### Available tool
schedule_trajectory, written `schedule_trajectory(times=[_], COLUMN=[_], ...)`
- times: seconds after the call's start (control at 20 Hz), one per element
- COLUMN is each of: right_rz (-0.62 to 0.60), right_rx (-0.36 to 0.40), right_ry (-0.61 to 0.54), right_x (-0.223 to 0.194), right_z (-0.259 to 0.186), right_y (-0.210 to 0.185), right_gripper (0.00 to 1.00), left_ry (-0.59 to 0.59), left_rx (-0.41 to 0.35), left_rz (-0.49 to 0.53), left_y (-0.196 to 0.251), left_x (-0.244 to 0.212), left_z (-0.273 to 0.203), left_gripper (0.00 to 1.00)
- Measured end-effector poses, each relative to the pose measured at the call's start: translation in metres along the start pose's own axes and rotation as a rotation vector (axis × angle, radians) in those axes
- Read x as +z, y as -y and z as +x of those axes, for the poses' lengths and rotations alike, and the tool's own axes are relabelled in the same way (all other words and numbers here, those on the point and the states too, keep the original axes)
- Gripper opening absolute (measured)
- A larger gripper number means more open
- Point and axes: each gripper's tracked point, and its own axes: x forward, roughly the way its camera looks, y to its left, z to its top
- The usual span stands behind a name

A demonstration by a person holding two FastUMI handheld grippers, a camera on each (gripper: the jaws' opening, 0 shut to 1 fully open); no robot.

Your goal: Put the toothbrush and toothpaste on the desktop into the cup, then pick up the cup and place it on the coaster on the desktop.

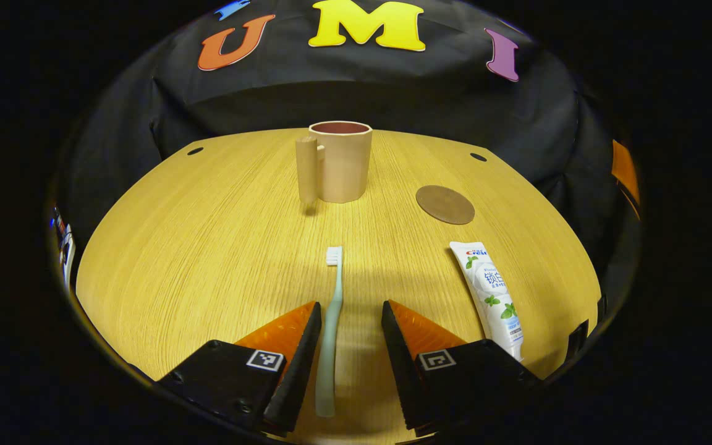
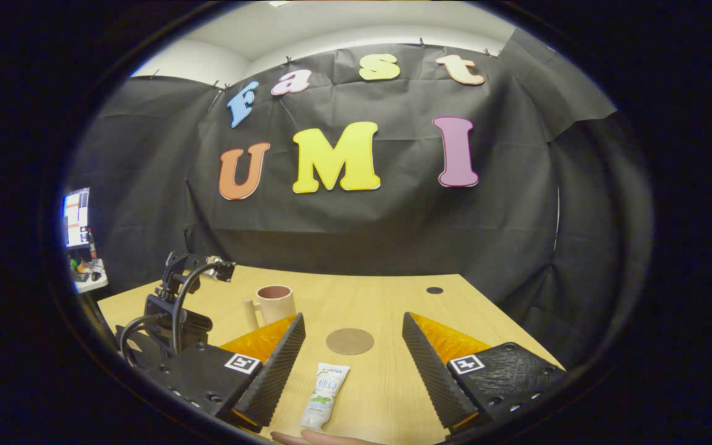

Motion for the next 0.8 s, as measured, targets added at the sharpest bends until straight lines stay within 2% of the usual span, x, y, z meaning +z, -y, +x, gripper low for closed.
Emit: schedule_trajectory(times=[0.05, 0.1, 0.15, 0.3, 0.35, 0.4, 0.6, 0.8], right_rz=[-0.006, -0.012, -0.015, -0.024, -0.024, -0.024, -0.024, -0.044], right_rx=[0.007, 0.011, 0.013, 0.017, 0.020, 0.021, 0.033, 0.046], right_ry=[-0.001, -0.002, -0.002, -0.024, -0.036, -0.050, -0.130, -0.198], right_x=[0.000, -0.001, -0.001, -0.009, -0.012, -0.015, -0.037, -0.058], right_z=[0.000, 0.000, 0.000, 0.002, 0.003, 0.005, 0.014, 0.020], right_y=[-0.002, -0.003, -0.004, -0.007, -0.008, -0.009, -0.013, -0.022], right_gripper=[0.97, 0.95, 0.95, 0.97, 0.97, 0.95, 0.97, 0.96], left_ry=[-0.002, -0.005, -0.006, -0.009, -0.010, -0.009, 0.009, 0.107], left_rx=[0.003, 0.010, 0.027, 0.057, 0.059, 0.062, 0.054, 0.062], left_rz=[0.002, 0.004, 0.011, 0.017, 0.017, 0.019, 0.009, 0.013], left_y=[-0.001, -0.002, -0.006, -0.013, -0.013, -0.014, -0.011, -0.010], left_x=[0.000, -0.001, -0.001, -0.002, -0.002, -0.002, 0.002, 0.023], left_z=[0.002, 0.000, 0.001, 0.001, 0.001, 0.000, -0.006, -0.022], left_gripper=[0.63, 0.53, 0.48, 0.19, 0.14, 0.10, 0.06, 0.06])
